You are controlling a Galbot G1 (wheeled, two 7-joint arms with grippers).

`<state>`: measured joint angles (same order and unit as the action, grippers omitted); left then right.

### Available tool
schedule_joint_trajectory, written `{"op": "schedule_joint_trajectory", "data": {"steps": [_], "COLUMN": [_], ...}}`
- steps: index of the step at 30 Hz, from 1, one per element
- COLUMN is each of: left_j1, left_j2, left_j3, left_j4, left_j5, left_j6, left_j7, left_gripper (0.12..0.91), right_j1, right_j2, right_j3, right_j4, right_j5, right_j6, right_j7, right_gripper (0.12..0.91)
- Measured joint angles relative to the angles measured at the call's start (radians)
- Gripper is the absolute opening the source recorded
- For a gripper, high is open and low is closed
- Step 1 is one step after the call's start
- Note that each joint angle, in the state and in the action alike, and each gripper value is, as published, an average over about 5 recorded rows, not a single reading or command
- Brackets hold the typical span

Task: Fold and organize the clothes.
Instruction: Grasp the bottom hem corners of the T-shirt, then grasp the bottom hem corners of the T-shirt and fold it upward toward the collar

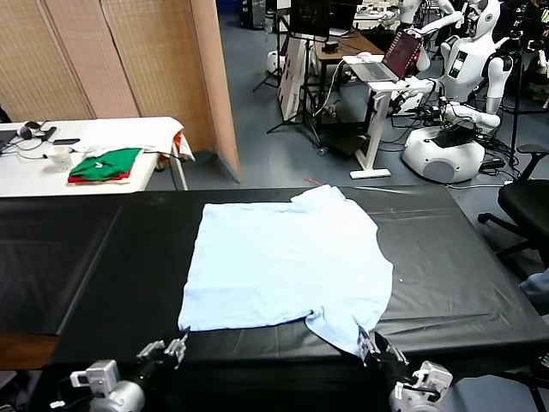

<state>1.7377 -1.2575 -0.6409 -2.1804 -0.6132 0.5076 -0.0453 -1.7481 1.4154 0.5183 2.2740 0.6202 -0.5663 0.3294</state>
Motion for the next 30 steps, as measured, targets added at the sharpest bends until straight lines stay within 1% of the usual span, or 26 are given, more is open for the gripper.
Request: {"op": "schedule_joint_trajectory", "data": {"steps": [4,9,13,17,21,25,30], "left_j1": [0.016,0.056,0.095,0.133,0.143,0.118,0.052], "left_j2": [-0.004,-0.006,-0.001,-0.005,-0.022,-0.044,-0.067], "left_j3": [-0.005,-0.026,-0.049,-0.067,-0.066,-0.050,-0.023], "left_j4": [-0.017,-0.060,-0.104,-0.147,-0.167,-0.154,-0.104], "left_j5": [0.003,0.001,-0.006,-0.007,0.010,0.042,0.070], "left_j6": [-0.003,-0.006,-0.006,-0.017,-0.054,-0.102,-0.141], "left_j7": [-0.008,-0.028,-0.040,-0.042,-0.035,-0.018,-0.004], "left_gripper": [0.148,0.148,0.148,0.148,0.148,0.148,0.148], "right_j1": [-0.026,-0.066,-0.102,-0.109,-0.090,-0.047,0.036], "right_j2": [-0.013,-0.030,-0.044,-0.050,-0.060,-0.076,-0.100], "right_j3": [0.008,0.020,0.024,0.027,0.039,0.052,0.044], "right_j4": [0.037,0.088,0.125,0.138,0.132,0.108,0.044], "right_j5": [-0.029,-0.055,-0.059,-0.078,-0.111,-0.129,-0.158], "right_j6": [-0.019,-0.047,-0.047,-0.004,0.069,0.115,0.143], "right_j7": [0.003,0.006,-0.003,-0.039,-0.082,-0.112,-0.146], "right_gripper": [0.141,0.141,0.141,0.141,0.141,0.141,0.141]}}
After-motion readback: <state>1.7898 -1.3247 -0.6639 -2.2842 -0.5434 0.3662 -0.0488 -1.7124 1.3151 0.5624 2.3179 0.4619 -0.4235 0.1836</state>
